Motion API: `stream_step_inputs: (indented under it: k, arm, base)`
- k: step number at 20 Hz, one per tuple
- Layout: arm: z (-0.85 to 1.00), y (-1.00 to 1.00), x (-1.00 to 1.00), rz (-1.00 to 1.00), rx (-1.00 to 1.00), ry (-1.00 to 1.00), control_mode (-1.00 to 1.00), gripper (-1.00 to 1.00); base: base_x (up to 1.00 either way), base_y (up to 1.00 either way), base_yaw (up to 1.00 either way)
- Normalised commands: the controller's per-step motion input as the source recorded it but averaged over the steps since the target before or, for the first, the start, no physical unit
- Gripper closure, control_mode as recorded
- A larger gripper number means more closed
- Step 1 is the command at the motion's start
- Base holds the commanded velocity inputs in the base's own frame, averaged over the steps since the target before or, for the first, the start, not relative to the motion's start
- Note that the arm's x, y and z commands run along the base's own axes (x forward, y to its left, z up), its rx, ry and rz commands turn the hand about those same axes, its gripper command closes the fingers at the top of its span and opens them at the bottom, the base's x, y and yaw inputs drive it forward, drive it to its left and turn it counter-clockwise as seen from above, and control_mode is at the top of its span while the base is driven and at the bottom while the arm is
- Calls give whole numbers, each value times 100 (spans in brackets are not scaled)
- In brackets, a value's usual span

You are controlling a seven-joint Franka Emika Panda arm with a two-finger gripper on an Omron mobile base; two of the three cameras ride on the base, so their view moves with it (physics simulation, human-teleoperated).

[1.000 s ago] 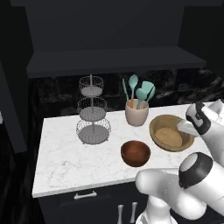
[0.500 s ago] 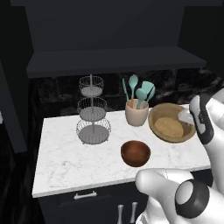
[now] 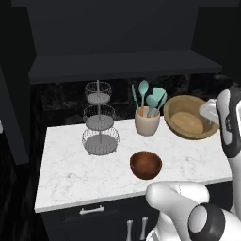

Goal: Pick up the bowls on the counter and stack them on top of one another in the open cabinet. Place the smaller bowl on top of the larger bowl.

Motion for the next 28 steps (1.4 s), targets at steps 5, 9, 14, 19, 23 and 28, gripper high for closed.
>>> stream_step_inputs:
  k: [5, 9, 14, 19, 23, 28]
  arm:
    - [31, 56, -9, -35, 3, -19, -100, 100]
    - [55, 39, -9, -40, 9, -7, -100, 100]
    - [75, 19, -1, -34, 27, 0, -100, 100]
    - [59, 16, 0, -30, 30, 0, -100, 100]
    - [34, 1, 9, -14, 26, -11, -100, 100]
    - [49, 6, 38, -4, 7, -12, -100, 100]
  base:
    - [0, 0, 0]
    - [0, 0, 0]
    - [0, 0, 0]
    - [0, 0, 0]
    - [0, 0, 0]
    - [0, 0, 0]
